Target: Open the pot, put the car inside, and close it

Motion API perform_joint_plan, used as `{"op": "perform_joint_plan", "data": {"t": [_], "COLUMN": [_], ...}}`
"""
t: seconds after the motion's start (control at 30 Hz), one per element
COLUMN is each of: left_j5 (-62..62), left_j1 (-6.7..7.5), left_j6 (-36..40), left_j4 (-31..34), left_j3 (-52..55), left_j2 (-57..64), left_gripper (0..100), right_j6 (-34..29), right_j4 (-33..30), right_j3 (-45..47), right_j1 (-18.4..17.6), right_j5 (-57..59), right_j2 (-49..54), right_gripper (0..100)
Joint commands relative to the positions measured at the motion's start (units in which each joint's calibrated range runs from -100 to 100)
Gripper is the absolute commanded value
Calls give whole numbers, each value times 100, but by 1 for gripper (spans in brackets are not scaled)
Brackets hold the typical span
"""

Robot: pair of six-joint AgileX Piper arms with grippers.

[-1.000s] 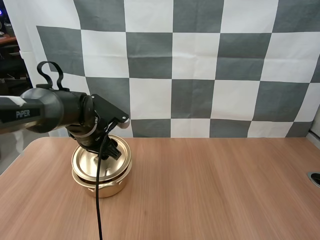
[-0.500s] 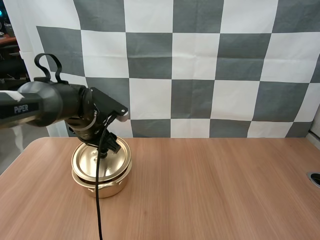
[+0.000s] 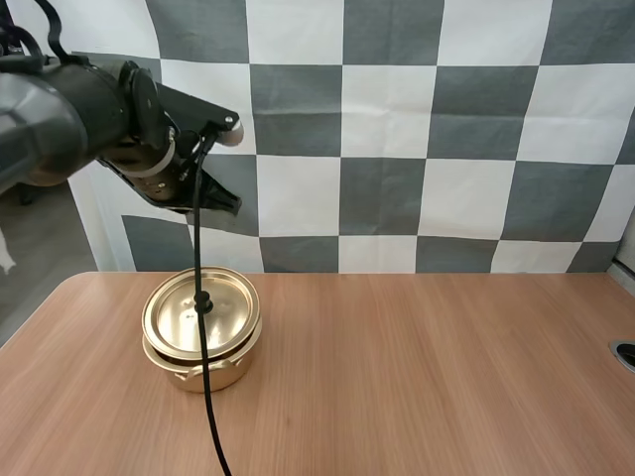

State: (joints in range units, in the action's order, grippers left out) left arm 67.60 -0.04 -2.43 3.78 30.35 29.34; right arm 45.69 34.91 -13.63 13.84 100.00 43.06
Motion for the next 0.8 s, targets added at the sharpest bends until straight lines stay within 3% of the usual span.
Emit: {"op": "perform_joint_plan", "data": {"t": [0.0,0.23,0.27,0.33,0.4,0.43,0.77], "left_j5": [-124,-566,-631,-764,-882,-911,535], "left_j1": [0,0,0,0,0,0,0], "left_j6": [809,1084,1084,1084,1084,1084,1393], "left_j4": [0,80,131,355,603,717,764], "left_j3": [-117,-528,-570,-659,-687,-689,-689], "left_j2": [91,832,965,1233,1461,1589,2460], "left_gripper": [0,0,0,0,0,0,0], "right_j6": [-108,-403,-428,-593,-757,-831,-840], "right_j4": [-4,-140,-180,-363,-484,-521,-415], "right_j3": [84,1083,1221,1502,1665,1728,1914], "right_j1": [2,2,2,2,2,2,2], "right_j5": [0,0,0,0,0,0,0], "right_j2": [2,-143,-193,-299,-388,-434,-360], "right_gripper": [100,100,95,58,12,0,0]}}
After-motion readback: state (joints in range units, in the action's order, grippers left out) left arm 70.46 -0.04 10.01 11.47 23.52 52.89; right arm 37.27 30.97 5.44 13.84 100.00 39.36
